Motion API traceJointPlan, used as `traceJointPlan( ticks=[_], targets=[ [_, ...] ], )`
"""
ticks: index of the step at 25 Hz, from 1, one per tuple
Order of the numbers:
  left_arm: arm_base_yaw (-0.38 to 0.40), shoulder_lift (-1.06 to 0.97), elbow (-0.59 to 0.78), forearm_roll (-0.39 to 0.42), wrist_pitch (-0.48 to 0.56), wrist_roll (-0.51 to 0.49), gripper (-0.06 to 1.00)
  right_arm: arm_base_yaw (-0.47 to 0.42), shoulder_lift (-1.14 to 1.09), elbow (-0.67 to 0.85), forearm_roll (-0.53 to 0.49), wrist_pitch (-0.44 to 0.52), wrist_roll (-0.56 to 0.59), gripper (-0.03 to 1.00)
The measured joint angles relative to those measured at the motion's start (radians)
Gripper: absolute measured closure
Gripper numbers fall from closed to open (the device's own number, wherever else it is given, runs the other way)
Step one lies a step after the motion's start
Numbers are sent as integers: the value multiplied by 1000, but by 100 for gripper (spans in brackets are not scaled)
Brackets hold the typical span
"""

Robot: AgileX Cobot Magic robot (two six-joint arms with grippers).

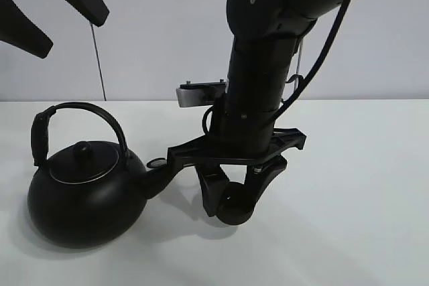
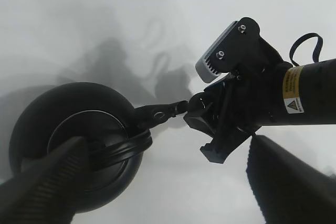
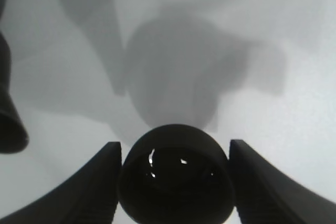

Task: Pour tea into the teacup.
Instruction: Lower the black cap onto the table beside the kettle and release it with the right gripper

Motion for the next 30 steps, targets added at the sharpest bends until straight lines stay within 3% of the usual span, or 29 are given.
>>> traceJointPlan(
  ticks=[30],
  targets=[
    [0, 0, 0, 0, 0, 0, 35, 0, 38, -5, -4, -11, -25, 57]
  ],
)
